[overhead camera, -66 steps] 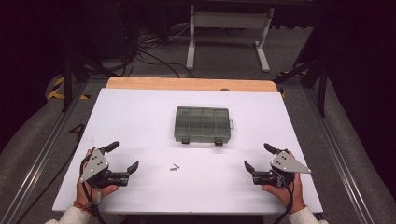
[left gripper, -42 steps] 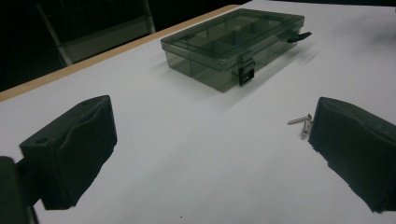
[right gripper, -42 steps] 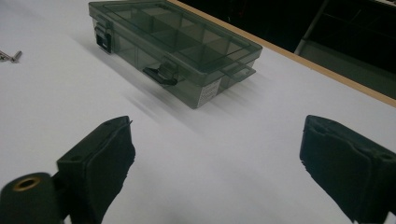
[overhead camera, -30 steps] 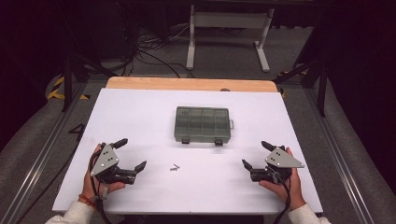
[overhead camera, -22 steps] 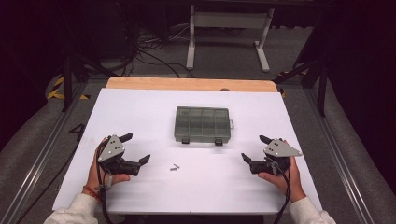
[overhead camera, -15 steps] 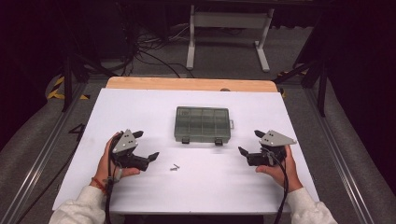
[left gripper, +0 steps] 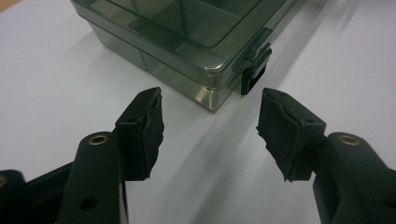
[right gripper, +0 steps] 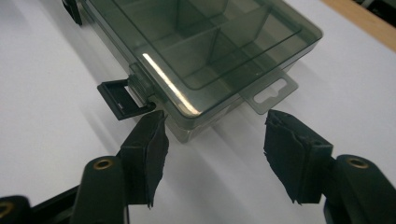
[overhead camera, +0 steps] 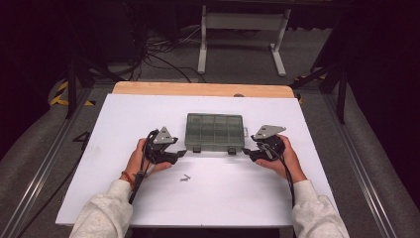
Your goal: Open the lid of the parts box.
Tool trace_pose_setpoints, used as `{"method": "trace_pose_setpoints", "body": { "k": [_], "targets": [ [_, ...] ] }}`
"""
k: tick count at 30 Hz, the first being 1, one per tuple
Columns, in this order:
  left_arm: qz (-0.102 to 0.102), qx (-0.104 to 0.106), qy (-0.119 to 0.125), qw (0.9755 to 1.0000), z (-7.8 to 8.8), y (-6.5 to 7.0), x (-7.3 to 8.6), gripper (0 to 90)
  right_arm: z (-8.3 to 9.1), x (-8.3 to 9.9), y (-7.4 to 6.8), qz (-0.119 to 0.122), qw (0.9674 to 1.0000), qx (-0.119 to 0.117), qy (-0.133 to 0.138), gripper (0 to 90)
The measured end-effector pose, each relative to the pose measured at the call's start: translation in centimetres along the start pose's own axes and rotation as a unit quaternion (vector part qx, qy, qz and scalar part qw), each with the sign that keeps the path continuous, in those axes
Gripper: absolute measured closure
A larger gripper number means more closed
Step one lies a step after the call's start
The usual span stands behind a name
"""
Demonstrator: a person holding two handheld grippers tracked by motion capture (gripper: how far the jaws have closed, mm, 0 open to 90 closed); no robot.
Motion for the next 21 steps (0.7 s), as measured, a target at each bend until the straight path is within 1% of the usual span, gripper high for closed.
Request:
{"method": "trace_pose_setpoints", "body": {
  "k": [2, 4, 5, 7, 9, 11, 12, 13, 15, 16, 19, 20, 21],
  "targets": [
    [0.006, 0.001, -0.01, 0.9999, -0.6, -0.1, -0.1, 41.5, -0.7, 0.1, 0.0, -0.002, 0.9999, -0.004, -0.012, 41.8],
    [0.007, -0.001, -0.014, 0.9999, -1.0, -0.2, -0.1, 40.8, -1.2, 0.2, 0.2, -0.008, 0.9998, -0.014, -0.012, 42.1],
    [0.012, 0.002, -0.014, 0.9998, -1.1, -0.3, -0.1, 41.7, -1.4, 0.3, 0.3, -0.01, 0.9997, -0.02, -0.011, 45.4],
    [0.015, 0.002, -0.012, 0.9998, -1.2, -0.4, -0.1, 42.0, -1.7, 0.3, 0.3, -0.014, 0.9995, -0.026, -0.011, 46.3],
    [0.018, 0.006, -0.012, 0.9998, -1.3, -0.4, -0.2, 42.2, -1.8, 0.2, 0.2, -0.021, 0.9989, -0.043, -0.002, 47.7],
    [0.019, 0.007, -0.012, 0.9997, -1.3, -0.4, -0.3, 42.2, -1.9, 0.2, 0.2, -0.021, 0.9988, -0.045, 0.002, 47.6],
    [0.016, 0.008, -0.009, 0.9998, -1.3, -0.4, -0.3, 42.2, -1.9, 0.1, 0.1, -0.02, 0.9986, -0.049, 0.005, 49.1],
    [0.017, 0.011, -0.007, 0.9998, -1.3, -0.3, -0.3, 42.8, -1.8, 0.1, 0.0, -0.021, 0.9983, -0.054, 0.006, 50.9],
    [0.015, 0.013, -0.003, 0.9998, -1.3, -0.3, -0.4, 44.5, -1.8, 0.1, -0.1, -0.019, 0.9983, -0.055, 0.006, 52.4],
    [0.014, 0.014, -0.003, 0.9998, -1.3, -0.3, -0.5, 45.9, -1.8, 0.1, -0.1, -0.018, 0.9981, -0.058, 0.007, 54.0],
    [0.011, 0.018, -0.001, 0.9998, -1.3, -0.1, -0.6, 53.7, -1.7, 0.2, -0.1, -0.018, 0.9981, -0.058, 0.006, 56.4],
    [0.008, 0.02, 0.001, 0.9998, -1.2, -0.1, -0.6, 58.4, -1.7, 0.2, -0.1, -0.017, 0.9982, -0.058, 0.005, 57.2],
    [0.007, 0.018, 0.0, 0.9998, -1.2, -0.1, -0.6, 60.8, -1.6, 0.2, -0.1, -0.017, 0.9981, -0.059, 0.005, 57.8]
  ]
}}
Point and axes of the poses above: each handheld gripper's, and its own axes: z roughly backward along the jaws, x roughly out of its underside, y roughly to its right, the point moved 5 cm from there along -z, roughly forward along the jaws, and after that the axes turned 12 degrees about -y, right-handed, at the moved point
